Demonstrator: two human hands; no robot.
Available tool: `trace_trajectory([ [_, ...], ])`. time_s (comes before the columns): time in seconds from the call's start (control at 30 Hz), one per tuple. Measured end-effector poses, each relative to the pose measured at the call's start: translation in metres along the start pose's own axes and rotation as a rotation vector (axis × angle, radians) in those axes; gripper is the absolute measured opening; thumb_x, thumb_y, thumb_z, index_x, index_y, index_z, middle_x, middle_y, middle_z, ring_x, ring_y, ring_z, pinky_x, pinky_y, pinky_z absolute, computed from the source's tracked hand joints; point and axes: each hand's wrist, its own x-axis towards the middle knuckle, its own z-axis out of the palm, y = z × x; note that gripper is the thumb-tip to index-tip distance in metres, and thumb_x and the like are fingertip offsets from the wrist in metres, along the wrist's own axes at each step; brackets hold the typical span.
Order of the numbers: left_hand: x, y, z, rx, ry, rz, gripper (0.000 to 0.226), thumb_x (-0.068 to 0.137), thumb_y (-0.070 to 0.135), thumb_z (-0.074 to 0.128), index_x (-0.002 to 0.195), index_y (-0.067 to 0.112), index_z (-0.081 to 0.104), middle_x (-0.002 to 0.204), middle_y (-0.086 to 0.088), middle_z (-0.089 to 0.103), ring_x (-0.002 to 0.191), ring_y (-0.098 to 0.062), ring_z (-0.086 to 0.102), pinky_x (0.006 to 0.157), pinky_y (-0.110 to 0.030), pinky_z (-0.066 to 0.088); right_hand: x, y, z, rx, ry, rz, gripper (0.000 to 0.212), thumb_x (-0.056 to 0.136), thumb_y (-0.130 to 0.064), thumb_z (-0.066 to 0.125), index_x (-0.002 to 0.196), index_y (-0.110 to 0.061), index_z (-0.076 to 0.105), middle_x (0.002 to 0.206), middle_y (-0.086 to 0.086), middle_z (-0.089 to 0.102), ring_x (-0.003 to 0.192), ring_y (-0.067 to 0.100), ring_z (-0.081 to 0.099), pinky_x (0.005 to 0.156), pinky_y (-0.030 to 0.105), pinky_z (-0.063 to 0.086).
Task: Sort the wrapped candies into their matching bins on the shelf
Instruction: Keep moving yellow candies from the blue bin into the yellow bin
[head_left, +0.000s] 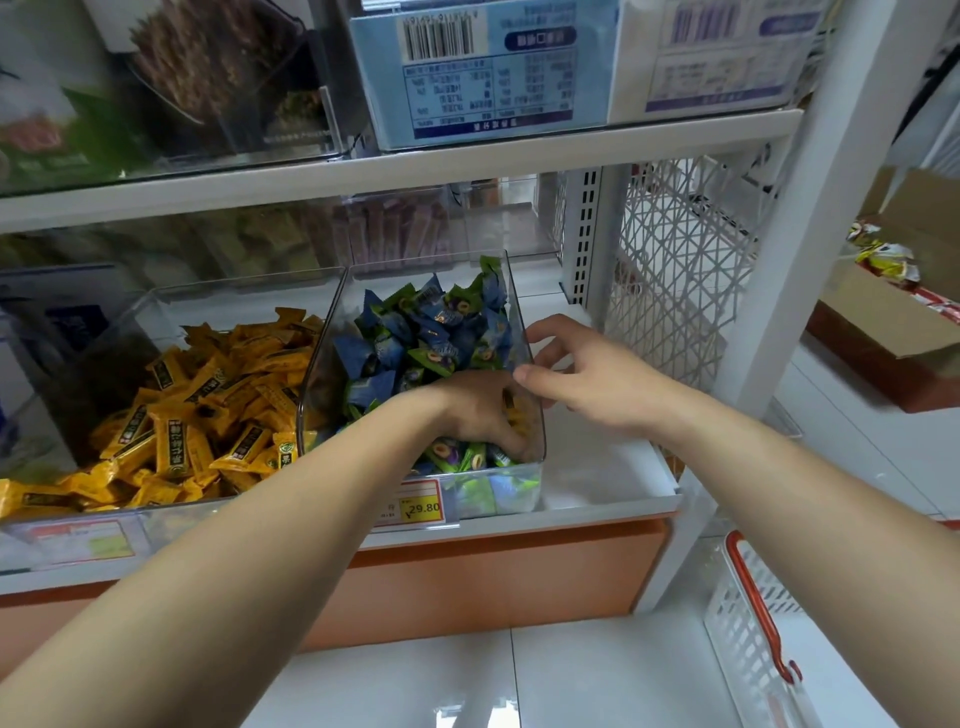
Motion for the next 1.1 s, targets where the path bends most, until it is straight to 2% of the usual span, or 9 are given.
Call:
trace_trajectory([
  [0.13,-0.008,-0.001,-0.003,-0.005,0.069,0.001,0.026,0.072,0.033,0.081,0.082,0.037,0.057,0.079,0.017,0.061,0.072,-0.004,0.058,0.057,-0.015,0.04,0.002,0.002,-0.001,-0.003,-0.005,0.003,0.045,0.091,-0.044,0.064,0.128,-0.026,0.048,0.099,-0.008,0.064,0.078,0.008,0.068,0.06,0.017,0.043],
  [0.23,-0.019,0.0,-0.01,-0.091,0.223,-0.005,0.026,0.07,0.034,0.081,0.088,0.028,0.062,0.082,0.005,0.065,0.076,-0.016,0.062,0.063,-0.027,0.047,0.003,0.002,-0.001,-0.018,0.0,-0.002,0.046,0.09,-0.044,0.065,0.129,-0.025,0.049,0.101,-0.006,0.064,0.083,0.011,0.068,0.066,0.022,0.047],
  [0.37,-0.036,-0.003,-0.023,-0.474,0.485,0.001,0.029,0.072,0.026,0.085,0.094,0.032,0.068,0.087,0.012,0.071,0.079,-0.001,0.068,0.067,-0.012,0.051,0.006,0.002,-0.004,-0.098,0.022,-0.004,0.052,0.088,-0.048,0.065,0.132,-0.025,0.051,0.106,-0.01,0.062,0.087,0.007,0.06,0.066,0.02,0.04],
  [0.47,-0.046,-0.006,-0.026,-0.691,0.599,-0.013,0.028,0.076,0.02,0.084,0.098,0.027,0.069,0.094,0.008,0.073,0.084,-0.001,0.069,0.072,-0.011,0.052,0.007,-0.008,-0.004,-0.145,0.19,-0.064,0.056,0.085,-0.044,0.068,0.135,-0.024,0.051,0.112,-0.007,0.058,0.089,0.011,0.058,0.071,0.024,0.043],
  [0.57,-0.057,-0.007,-0.027,-0.861,0.673,-0.008,0.024,0.08,0.012,0.08,0.102,0.015,0.071,0.098,-0.004,0.076,0.091,-0.014,0.072,0.076,-0.019,0.055,0.003,-0.028,0.004,-0.199,0.315,-0.225,0.055,0.081,-0.044,0.065,0.132,-0.026,0.055,0.111,-0.007,0.061,0.095,0.014,0.059,0.082,0.031,0.049],
  [0.67,-0.065,-0.005,-0.029,-1.001,0.659,0.013,0.022,0.084,0.01,0.075,0.105,0.006,0.071,0.102,-0.014,0.075,0.098,-0.029,0.071,0.086,-0.036,0.057,0.0,-0.046,0.022,-0.367,0.204,-0.258,0.062,0.08,-0.061,0.055,0.135,-0.033,0.05,0.118,-0.007,0.065,0.105,0.017,0.06,0.09,0.035,0.049],
  [0.8,-0.072,-0.003,-0.031,-1.123,0.648,-0.004,0.014,0.087,0.014,0.072,0.1,0.009,0.073,0.103,-0.016,0.074,0.1,-0.033,0.071,0.096,-0.048,0.054,0.003,-0.053,0.037,-0.507,0.249,-0.209,0.053,0.086,-0.06,0.059,0.129,-0.033,0.046,0.099,-0.008,0.066,0.095,0.024,0.063,0.083,0.038,0.043],
  [1.0,-0.082,-0.009,-0.047,-1.006,0.764,-0.119,0.011,0.083,0.021,0.077,0.092,0.015,0.075,0.085,-0.011,0.075,0.08,-0.029,0.071,0.07,-0.043,0.059,0.011,-0.053,0.034,-0.619,0.041,-0.154,0.058,0.075,-0.066,0.065,0.124,-0.037,0.058,0.115,-0.007,0.065,0.109,0.022,0.059,0.096,0.043,0.043],
  [1.1,-0.089,-0.008,-0.05,-1.106,0.694,-0.113,0.022,0.086,0.018,0.073,0.105,0.007,0.071,0.08,-0.009,0.073,0.071,-0.023,0.068,0.057,-0.033,0.054,0.013,-0.057,0.032,-0.584,0.191,-0.227,0.059,0.078,-0.063,0.062,0.13,-0.036,0.052,0.123,-0.004,0.06,0.114,0.022,0.056,0.097,0.041,0.042],
])
